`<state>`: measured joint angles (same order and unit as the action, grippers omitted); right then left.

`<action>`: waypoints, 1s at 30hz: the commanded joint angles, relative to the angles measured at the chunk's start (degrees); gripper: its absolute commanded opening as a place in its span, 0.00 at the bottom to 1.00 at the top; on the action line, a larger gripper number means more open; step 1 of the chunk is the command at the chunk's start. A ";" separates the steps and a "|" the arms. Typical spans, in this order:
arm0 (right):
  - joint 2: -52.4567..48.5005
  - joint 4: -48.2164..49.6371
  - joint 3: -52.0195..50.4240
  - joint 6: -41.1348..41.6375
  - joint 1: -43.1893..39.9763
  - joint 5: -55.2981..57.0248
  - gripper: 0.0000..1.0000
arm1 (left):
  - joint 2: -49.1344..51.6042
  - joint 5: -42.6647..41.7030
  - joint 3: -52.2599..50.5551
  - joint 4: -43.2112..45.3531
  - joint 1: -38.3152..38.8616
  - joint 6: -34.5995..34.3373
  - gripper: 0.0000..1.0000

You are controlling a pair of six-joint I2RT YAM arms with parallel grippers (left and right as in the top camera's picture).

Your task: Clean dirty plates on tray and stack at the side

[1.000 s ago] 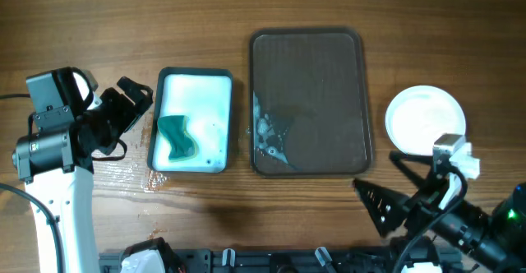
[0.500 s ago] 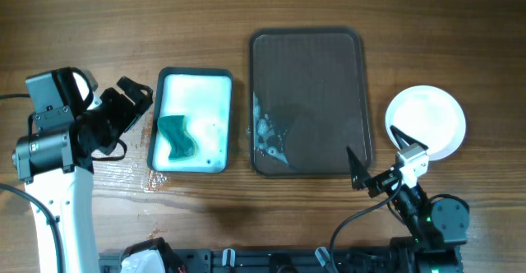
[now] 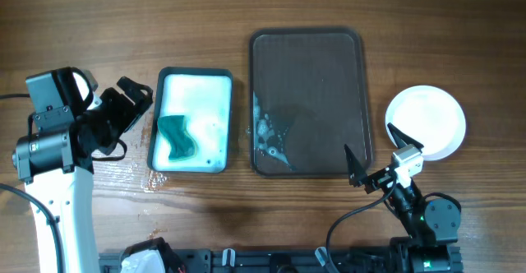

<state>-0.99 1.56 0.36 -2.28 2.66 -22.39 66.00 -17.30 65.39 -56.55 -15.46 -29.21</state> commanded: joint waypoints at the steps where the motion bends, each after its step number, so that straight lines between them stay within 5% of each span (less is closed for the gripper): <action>1: 0.72 0.31 -0.07 -0.72 0.17 0.55 1.00 | -2.49 0.11 0.17 -0.09 1.11 0.52 1.00; 4: 0.72 0.31 -0.07 -0.72 0.17 0.55 1.00 | -9.07 7.28 -0.90 -0.02 5.14 0.48 1.00; 6: 0.72 0.31 -0.07 -0.72 0.17 0.55 1.00 | -18.69 7.39 -7.04 11.65 12.11 2.36 1.00; 9: 0.72 0.31 -0.07 -0.70 0.17 0.55 1.00 | -34.88 5.49 -24.06 32.46 20.68 11.65 1.00; 16: 0.72 0.31 -0.07 -0.70 0.17 0.55 1.00 | -65.57 3.21 -57.05 50.01 23.23 14.38 1.00; 19: 0.72 0.31 -0.07 -0.72 0.17 0.55 1.00 | -65.83 3.32 -63.73 56.50 23.23 15.56 1.00; 30: 0.72 0.31 -0.07 -0.70 0.17 0.55 1.00 | -65.66 4.07 -65.05 53.44 23.23 15.52 1.00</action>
<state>-0.73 1.58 0.36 -2.31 2.66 -22.00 0.78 -13.37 0.64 -2.98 7.51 -15.07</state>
